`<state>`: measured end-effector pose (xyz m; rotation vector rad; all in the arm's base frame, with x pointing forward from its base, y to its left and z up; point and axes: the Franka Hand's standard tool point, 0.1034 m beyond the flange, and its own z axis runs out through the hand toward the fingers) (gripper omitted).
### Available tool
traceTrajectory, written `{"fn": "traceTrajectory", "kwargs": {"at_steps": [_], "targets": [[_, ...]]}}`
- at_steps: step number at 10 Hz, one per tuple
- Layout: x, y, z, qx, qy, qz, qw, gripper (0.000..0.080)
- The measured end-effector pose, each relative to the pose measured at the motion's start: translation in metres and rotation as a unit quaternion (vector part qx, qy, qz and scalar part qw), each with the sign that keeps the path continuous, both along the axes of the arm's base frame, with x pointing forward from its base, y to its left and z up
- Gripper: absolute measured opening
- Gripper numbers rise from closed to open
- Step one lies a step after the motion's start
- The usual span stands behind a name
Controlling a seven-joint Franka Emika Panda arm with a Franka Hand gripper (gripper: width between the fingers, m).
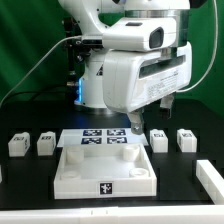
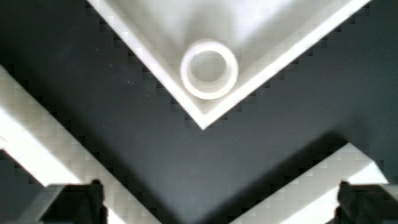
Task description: Assemble one leg
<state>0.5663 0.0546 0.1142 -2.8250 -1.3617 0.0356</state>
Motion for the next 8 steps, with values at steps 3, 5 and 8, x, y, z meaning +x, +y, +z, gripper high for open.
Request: {"fn": "traceTrajectory", "kwargs": {"at_steps": [3, 5, 8], "targets": [[0.0, 0.0, 0.0, 0.0, 0.0, 0.0, 1.0, 0.065], [0.0, 0.0, -0.0001, 0.0, 0.0, 0.0, 1.0, 0.065], [-0.0001, 0.0, -0.0003, 0.0, 0.0, 0.0, 1.0, 0.065]]}}
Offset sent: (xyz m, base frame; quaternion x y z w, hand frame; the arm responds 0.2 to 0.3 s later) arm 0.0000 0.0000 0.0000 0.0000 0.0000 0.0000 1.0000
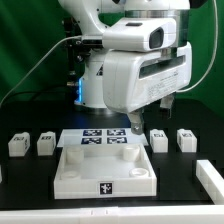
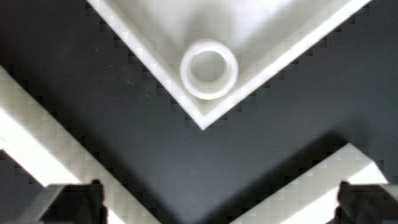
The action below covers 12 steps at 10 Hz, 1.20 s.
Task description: Assemble one leg
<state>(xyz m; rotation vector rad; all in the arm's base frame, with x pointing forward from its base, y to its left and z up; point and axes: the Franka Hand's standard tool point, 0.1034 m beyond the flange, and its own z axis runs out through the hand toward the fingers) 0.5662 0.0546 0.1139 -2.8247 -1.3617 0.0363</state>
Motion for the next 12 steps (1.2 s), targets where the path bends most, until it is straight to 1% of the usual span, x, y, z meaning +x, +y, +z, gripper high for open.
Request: {"fn": "traceTrajectory", "kwargs": {"at_steps": [2, 3, 4, 5, 6, 7, 9, 11, 12], "targets": [[-0.002, 0.0, -0.002, 0.001, -0.003, 0.023, 1.0, 0.065], [-0.022, 0.0, -0.013, 0.003, -0.013, 0.037, 0.999, 0.065], [-0.042, -0.008, -0.019, 0.002, -0.012, 0.104, 0.995, 0.065], [-0.056, -0.022, -0.023, 0.002, -0.017, 0.163, 0.987, 0.065], [-0.063, -0.034, -0.024, -0.003, -0.028, 0.251, 0.967, 0.065], [-0.065, -0.039, -0.026, -0.006, -0.036, 0.296, 0.954, 0.065], [-0.065, -0.04, -0.027, -0.009, -0.031, 0.347, 0.937, 0.065], [-0.066, -0.04, -0.028, -0.009, -0.03, 0.339, 0.94, 0.065], [-0.069, -0.041, -0.03, -0.008, -0.029, 0.341, 0.94, 0.065]]}}
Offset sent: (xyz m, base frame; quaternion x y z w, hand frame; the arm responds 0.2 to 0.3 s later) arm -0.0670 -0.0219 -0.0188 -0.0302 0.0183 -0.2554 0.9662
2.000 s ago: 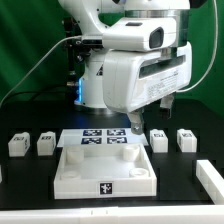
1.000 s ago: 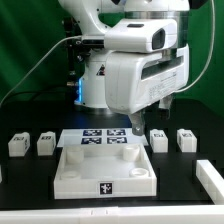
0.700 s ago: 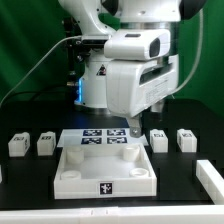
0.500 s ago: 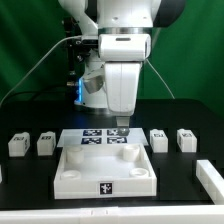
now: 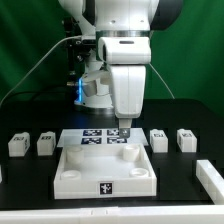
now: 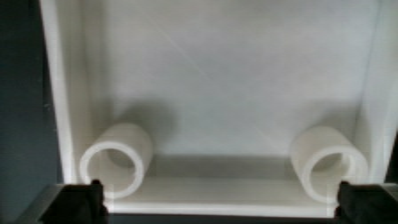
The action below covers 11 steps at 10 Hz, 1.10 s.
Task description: Assemble one leg
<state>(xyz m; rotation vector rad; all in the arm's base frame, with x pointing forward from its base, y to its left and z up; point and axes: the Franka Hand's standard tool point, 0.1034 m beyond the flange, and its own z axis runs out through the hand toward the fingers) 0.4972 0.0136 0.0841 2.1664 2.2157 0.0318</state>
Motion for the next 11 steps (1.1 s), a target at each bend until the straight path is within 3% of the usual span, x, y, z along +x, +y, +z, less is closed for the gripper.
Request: {"fn": "traceTrajectory", "kwargs": {"at_steps": [4, 7, 11], "targets": [[-0.08, -0.015, -0.043, 0.003, 0.026, 0.013, 1.0, 0.065], [-0.081, -0.022, -0.065, 0.011, 0.021, 0.005, 1.0, 0.065], [-0.078, -0.033, -0.073, 0.013, 0.026, -0.011, 1.0, 0.065]]}}
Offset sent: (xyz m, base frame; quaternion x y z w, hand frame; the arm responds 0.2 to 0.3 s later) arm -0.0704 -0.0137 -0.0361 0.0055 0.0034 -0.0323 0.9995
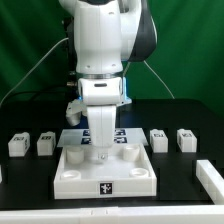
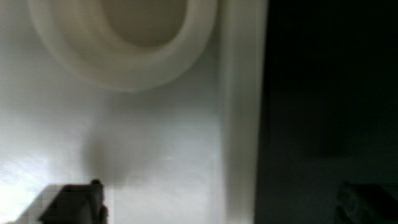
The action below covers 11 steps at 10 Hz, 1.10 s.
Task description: Assemble one leg
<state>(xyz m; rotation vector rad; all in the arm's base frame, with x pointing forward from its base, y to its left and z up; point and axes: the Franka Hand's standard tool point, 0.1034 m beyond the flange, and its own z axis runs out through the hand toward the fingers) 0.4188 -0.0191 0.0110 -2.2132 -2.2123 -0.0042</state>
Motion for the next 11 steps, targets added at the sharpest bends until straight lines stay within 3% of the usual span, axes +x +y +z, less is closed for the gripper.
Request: {"fn": "traceTrajectory", "kwargs": {"at_steps": [1, 2, 3, 4, 6, 11], "targets": [[-0.0004, -0.0001, -0.0003, 0.0, 0.001, 0.0, 1.0, 0.0513], [-0.0006, -0.0002, -0.0005, 0.0, 0.001, 0.0, 1.0, 0.0513], [-0.0009, -0.0002, -0.0007, 0.0, 0.001, 0.0, 1.0, 0.0366], [-0.0011, -0.0001, -0.001, 0.0, 0.001, -0.001, 1.0, 0.0366], [-0.0013, -0.0001, -0.0013, 0.0, 0.002, -0.001, 1.0, 0.0057], [-0.0012, -0.0002, -0.0013, 0.0, 0.001, -0.001, 1.0, 0.0058]]}}
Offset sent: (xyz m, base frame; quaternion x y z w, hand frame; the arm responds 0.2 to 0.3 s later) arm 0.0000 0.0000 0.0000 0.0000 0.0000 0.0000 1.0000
